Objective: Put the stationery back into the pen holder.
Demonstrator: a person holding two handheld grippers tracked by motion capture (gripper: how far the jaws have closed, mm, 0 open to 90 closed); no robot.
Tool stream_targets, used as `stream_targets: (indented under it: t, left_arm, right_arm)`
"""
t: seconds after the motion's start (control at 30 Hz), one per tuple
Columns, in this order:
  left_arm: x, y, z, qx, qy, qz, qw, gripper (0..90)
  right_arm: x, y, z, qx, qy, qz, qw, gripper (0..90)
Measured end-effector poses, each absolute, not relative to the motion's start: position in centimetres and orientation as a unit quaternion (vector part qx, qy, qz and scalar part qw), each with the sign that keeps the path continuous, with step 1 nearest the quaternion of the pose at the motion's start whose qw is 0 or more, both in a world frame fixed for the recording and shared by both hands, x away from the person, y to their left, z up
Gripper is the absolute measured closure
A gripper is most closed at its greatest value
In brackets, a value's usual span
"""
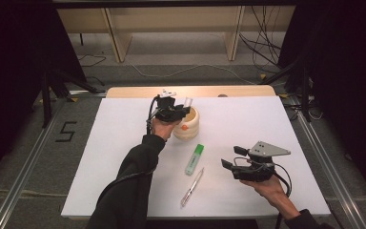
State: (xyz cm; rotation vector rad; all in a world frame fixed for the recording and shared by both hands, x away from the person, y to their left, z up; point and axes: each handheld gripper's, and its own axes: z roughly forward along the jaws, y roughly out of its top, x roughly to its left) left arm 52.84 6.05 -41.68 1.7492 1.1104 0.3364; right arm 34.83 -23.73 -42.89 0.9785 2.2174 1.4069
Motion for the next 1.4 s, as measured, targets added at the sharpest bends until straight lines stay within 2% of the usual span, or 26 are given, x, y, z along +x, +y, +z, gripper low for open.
stream_targets:
  t: [0.07,0.17,0.43,0.57,0.9,1.17,1.4]
  left_arm:
    - [52.6,6.3,-41.2,0.718,0.455,0.142,0.507,46.0]
    - [52.2,6.6,-40.2,0.717,0.451,0.146,0.512,38.3]
    - [50.3,7.7,-38.2,0.727,0.445,0.115,0.511,25.8]
    - [49.1,8.1,-37.9,0.745,0.438,0.08,0.497,23.4]
    - [45.2,9.3,-38.1,0.775,0.419,0.06,0.469,20.9]
    - [42.2,8.1,-39.0,0.817,0.39,0.047,0.423,19.2]
    - [40.5,6.9,-39.4,0.835,0.373,0.041,0.403,18.9]
  right_arm:
    - [34.8,-23.8,-42.9,0.344,0.779,0.497,0.169,30.8]
    - [34.9,-23.8,-42.9,0.343,0.779,0.496,0.172,30.8]
    - [35.0,-24.0,-42.8,0.349,0.775,0.497,0.173,30.7]
    - [35.0,-24.0,-42.8,0.353,0.775,0.495,0.175,30.6]
    - [35.3,-24.1,-42.9,0.358,0.773,0.492,0.176,30.1]
    - [35.3,-24.1,-43.0,0.358,0.775,0.489,0.178,29.7]
    - [35.3,-24.4,-43.0,0.361,0.774,0.488,0.179,29.3]
